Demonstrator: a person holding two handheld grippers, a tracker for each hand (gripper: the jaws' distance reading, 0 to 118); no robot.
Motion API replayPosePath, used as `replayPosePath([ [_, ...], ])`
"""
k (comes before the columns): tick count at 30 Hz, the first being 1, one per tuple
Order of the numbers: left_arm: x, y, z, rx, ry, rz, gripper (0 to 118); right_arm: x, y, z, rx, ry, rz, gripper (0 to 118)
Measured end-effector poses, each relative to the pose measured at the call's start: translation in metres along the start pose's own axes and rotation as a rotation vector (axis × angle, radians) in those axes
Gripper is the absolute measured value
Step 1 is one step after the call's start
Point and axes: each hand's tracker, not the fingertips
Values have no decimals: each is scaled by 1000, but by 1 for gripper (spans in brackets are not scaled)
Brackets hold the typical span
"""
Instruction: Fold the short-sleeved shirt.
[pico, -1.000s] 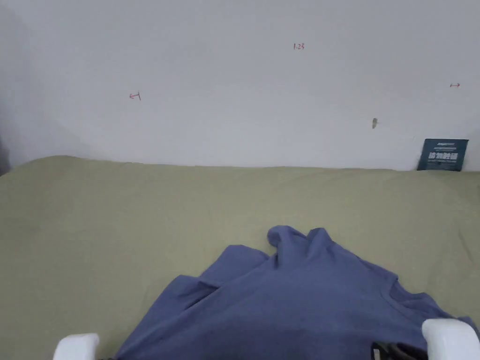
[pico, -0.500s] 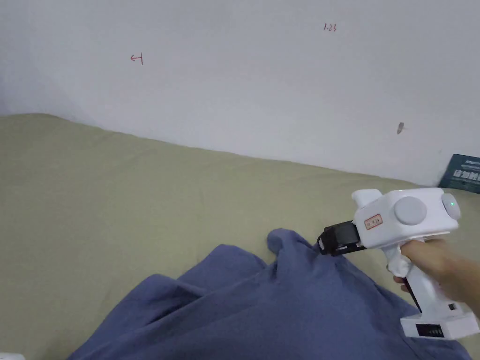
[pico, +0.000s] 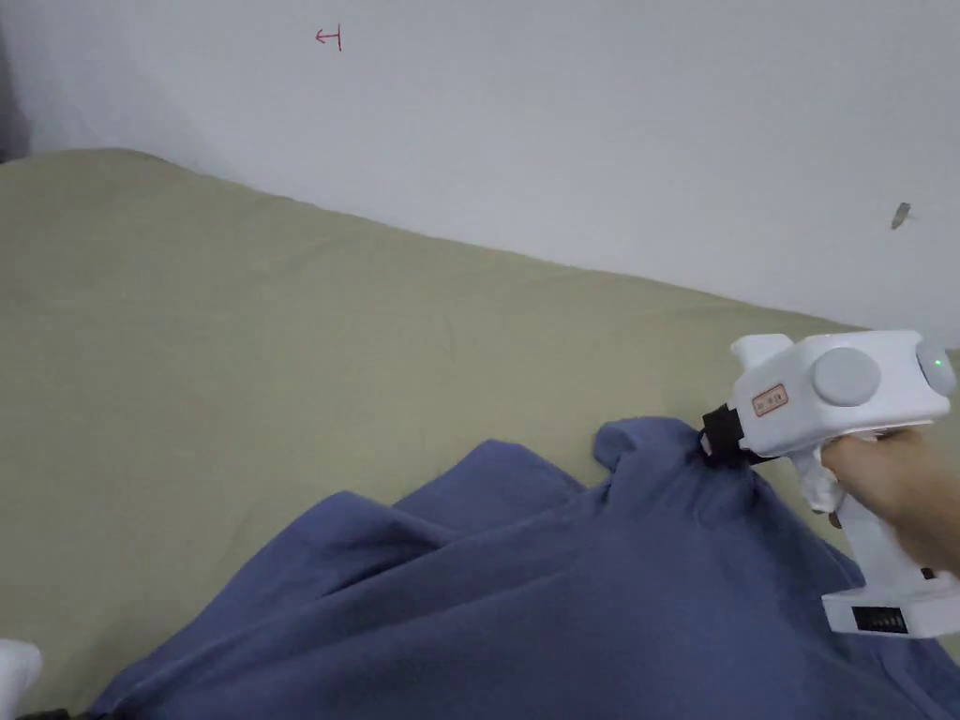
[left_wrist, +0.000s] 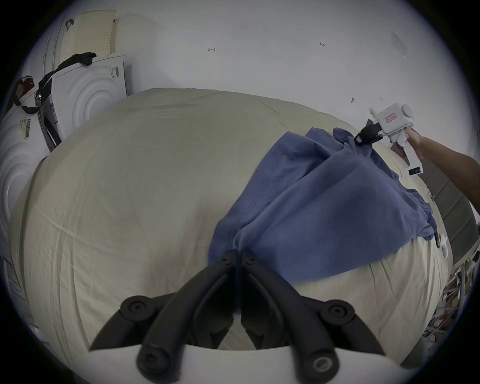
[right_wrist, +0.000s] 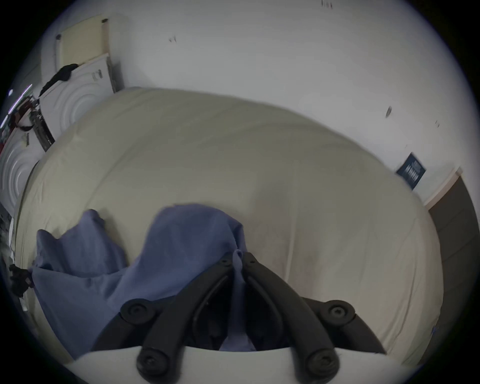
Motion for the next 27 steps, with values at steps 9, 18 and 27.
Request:
replayPosePath([
  [9, -2, 45, 26, 107, -88, 19, 1, -1, 10, 138, 315, -46, -9, 3],
  [18, 17, 192, 83, 276, -130, -97, 1, 37, 55, 288, 497, -139, -82, 3],
  [27, 44, 343, 129, 372, -112, -167, 1, 82, 95, 383, 677, -259, -176, 3],
])
